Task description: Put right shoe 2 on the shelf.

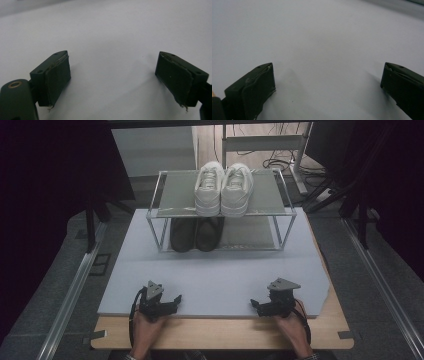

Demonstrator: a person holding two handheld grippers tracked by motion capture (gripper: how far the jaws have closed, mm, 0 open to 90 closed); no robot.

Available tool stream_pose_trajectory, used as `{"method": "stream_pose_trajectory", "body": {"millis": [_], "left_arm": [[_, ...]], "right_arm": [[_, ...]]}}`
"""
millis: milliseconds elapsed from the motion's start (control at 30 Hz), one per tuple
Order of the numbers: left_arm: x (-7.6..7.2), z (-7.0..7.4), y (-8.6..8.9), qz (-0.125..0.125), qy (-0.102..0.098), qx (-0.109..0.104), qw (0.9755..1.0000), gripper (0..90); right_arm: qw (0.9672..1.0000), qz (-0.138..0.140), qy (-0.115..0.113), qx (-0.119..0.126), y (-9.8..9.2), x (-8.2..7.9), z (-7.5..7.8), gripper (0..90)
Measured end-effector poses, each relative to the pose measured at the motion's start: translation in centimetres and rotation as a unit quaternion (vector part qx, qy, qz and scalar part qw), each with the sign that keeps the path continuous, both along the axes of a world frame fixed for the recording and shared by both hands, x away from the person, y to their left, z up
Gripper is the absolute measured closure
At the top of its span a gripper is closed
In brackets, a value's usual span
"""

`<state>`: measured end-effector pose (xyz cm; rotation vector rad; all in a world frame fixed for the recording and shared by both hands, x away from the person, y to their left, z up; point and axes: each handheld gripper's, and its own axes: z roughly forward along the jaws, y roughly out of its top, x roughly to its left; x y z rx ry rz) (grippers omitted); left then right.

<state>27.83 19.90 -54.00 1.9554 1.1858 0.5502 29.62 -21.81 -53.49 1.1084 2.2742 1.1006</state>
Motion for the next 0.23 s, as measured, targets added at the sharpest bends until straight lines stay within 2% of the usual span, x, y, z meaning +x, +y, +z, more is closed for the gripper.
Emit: {"method": "stream_pose_trajectory", "body": {"millis": [100, 233], "left_arm": [[-0.01, 0.00, -0.01, 0.000, 0.000, 0.000, 1.0000, 12.4], [0.00, 0.00, 0.00, 0.000, 0.000, 0.000, 1.0000, 12.3]], "right_arm": [[0.9998, -0.007, -0.015, 0.013, -0.05, -0.26, -0.38, 0.0], [0.9998, -0.008, -0.015, 0.013, -0.03, -0.30, -0.39, 0.0]]}}
